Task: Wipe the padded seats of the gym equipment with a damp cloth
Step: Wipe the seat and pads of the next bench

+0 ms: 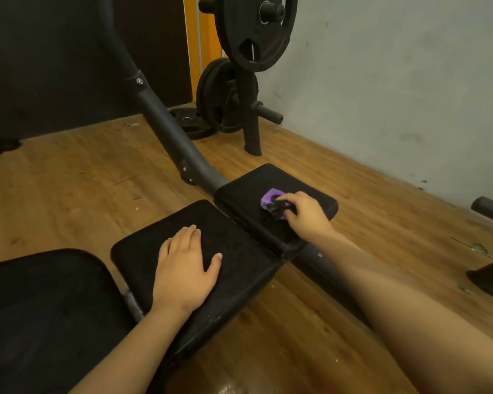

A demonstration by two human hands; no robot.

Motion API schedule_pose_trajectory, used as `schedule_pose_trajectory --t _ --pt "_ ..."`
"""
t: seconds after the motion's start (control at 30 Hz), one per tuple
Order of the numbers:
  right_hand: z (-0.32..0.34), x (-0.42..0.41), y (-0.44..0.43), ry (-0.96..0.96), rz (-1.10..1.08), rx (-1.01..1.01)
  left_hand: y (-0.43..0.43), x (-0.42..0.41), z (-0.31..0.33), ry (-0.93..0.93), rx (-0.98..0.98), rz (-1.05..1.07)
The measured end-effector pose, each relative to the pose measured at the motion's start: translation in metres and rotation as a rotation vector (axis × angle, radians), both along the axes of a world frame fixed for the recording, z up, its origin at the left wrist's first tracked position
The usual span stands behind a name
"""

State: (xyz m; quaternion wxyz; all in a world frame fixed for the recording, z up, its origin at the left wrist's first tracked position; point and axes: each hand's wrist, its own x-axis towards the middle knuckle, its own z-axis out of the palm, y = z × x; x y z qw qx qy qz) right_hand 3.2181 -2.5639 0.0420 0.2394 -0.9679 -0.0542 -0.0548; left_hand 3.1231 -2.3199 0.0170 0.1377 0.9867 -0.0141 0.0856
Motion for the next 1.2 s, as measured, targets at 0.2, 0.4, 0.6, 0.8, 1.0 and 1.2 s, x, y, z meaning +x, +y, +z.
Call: schedule_pose_trajectory --t 0.2,0.4,0.6,0.8,1.0,1.2 --pt "-0.002 0.005 0.071 -0.06 0.2 -0.013 0.0 0.001 0.0 -0.013 -0.006 0.002" --pt "-0.006 0.004 0.098 -0.024 0.22 -0.321 0.003 0.001 -0.001 -0.011 -0.024 0.0" --pt "0.001 -0.016 0.081 0.107 0.195 -0.34 0.004 0.001 -0.002 -0.014 -0.028 -0.003" --pt "0.018 -0.04 0.054 0.261 0.165 -0.356 0.005 0.0 -0.004 -0.006 -0.038 -0.01" --pt "0.02 -0.065 0.032 0.261 0.14 -0.324 0.003 0.002 -0.006 -0.025 -0.02 0.003" --pt "0.009 -0.065 0.038 0.091 0.142 -0.245 0.002 0.003 -0.005 -0.026 -0.006 0.005"
